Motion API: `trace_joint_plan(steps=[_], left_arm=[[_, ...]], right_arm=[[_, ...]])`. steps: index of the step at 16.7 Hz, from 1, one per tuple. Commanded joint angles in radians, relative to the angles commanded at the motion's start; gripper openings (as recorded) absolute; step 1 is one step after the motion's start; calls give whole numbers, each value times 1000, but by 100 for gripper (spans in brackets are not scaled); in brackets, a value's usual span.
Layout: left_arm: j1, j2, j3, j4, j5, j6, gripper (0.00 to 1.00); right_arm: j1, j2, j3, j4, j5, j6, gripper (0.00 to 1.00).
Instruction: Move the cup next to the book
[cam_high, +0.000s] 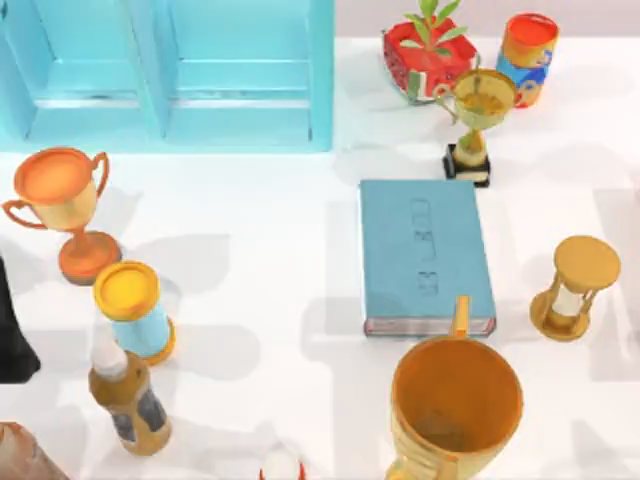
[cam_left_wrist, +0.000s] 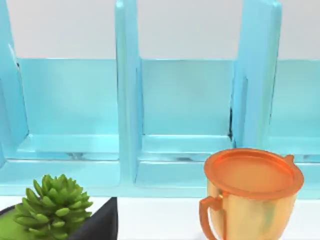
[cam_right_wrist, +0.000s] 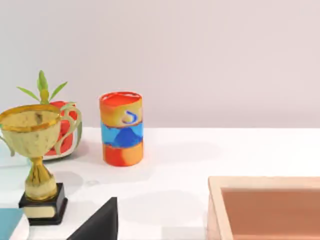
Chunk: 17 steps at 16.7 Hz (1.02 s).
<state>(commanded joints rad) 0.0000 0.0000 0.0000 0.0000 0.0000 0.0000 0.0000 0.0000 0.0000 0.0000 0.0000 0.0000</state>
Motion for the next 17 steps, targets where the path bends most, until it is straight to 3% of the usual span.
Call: trace_joint_plan(steps=[4,8,12,17], left_arm=[[13,28,26,-27,2,30,100],[87,183,168,-168,11,218,100],[199,416,369,-379,21,570,100],[363,740,631,-694,27,1173,100]], right_arm=[[0,0,0,0,0,0,100],[0,0,0,0,0,0,100],[0,0,0,0,0,0,100],[0,0,0,0,0,0,100]])
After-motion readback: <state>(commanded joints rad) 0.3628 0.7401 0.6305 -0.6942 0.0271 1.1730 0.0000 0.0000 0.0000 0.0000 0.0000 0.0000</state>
